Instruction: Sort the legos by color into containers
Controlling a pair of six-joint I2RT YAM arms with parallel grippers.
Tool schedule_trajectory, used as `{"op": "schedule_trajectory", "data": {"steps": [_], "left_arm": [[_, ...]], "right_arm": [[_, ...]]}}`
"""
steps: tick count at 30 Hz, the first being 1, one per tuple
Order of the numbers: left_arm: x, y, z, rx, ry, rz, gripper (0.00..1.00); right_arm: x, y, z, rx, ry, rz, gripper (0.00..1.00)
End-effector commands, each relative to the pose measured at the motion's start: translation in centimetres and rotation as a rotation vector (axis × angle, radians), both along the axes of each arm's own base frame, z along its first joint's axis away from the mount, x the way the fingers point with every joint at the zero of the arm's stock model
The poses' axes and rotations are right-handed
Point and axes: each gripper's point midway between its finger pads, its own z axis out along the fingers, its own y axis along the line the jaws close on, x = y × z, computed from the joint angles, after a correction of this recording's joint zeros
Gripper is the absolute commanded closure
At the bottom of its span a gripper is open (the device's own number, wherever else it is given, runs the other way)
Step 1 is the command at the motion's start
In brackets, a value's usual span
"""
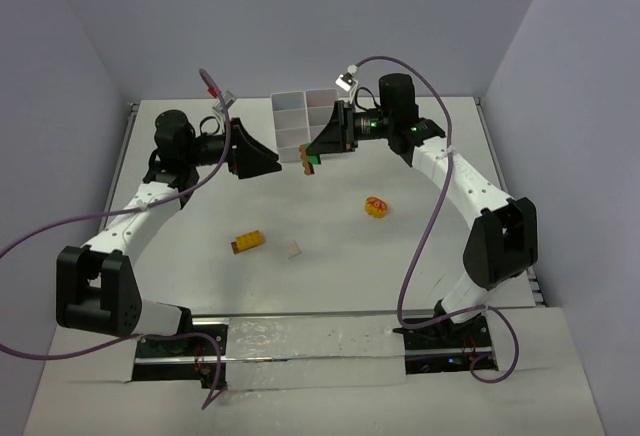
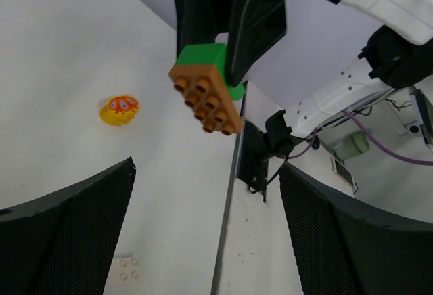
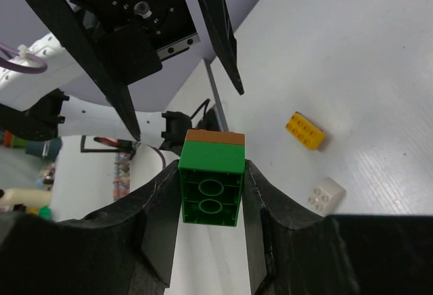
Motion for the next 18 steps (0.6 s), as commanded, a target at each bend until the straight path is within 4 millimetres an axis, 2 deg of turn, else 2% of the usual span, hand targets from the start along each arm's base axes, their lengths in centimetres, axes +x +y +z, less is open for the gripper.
{"op": "schedule_trajectory", "data": {"steps": [1, 10, 18], "left_arm": [[-2.3, -1.0, 4.3, -0.106, -0.111, -0.094, 0.06], [-1.2, -3.1, 3.4, -0.058, -0.073, -0.083, 0.08], [-0.7, -3.4, 3.1, -0.052, -0.059, -0.073, 0.14]], "right_arm": [[-1.4, 0.6, 3.1, 0.095, -0.052, 0.069, 1.0], [-2.8, 1.4, 3.3, 0.106, -0.061, 0.102, 1.0], [-3.5, 1.7, 3.2, 0.107, -0.076, 0.129, 1.0]]}}
